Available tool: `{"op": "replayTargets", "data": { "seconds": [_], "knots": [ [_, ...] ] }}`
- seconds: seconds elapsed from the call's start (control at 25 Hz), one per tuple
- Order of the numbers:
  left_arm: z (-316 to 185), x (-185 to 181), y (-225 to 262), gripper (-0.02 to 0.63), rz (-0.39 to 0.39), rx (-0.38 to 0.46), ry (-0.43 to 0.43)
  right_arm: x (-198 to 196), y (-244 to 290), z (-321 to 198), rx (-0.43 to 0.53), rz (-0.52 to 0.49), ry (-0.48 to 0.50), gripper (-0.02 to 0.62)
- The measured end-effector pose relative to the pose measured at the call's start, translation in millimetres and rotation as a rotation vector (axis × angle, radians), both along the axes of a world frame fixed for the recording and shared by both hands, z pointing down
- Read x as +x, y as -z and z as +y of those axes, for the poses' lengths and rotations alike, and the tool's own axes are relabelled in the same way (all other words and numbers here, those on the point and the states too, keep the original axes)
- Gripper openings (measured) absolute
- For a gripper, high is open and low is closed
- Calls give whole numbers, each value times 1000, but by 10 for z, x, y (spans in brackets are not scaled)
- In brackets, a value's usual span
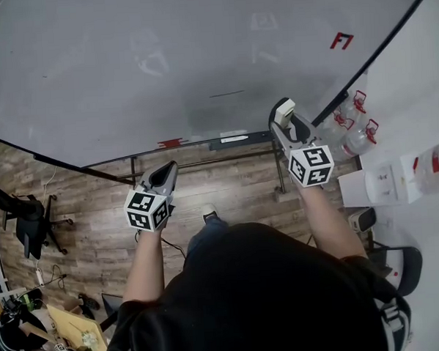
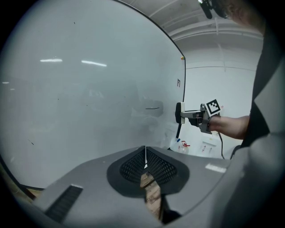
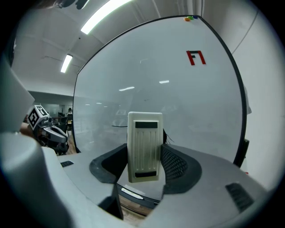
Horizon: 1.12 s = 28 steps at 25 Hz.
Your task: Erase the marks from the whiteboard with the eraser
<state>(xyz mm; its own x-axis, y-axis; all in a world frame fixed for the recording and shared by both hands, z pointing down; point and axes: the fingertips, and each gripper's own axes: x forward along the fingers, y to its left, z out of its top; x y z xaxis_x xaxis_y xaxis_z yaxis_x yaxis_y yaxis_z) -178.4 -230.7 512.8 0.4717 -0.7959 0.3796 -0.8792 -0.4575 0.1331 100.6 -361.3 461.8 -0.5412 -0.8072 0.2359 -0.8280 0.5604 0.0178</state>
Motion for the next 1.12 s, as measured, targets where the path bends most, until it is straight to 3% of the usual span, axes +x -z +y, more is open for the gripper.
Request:
{"op": "replayTargets", "data": {
  "seconds": [0.52,1.12],
  "knots": [
    [-152,-230,-176,21,9,-37,12,-550,77,-387,167,170,-22,229],
    [-236,-363,-283,20,17,-53,4,-705,36,-491,185,199,-78,229]
  ]
}}
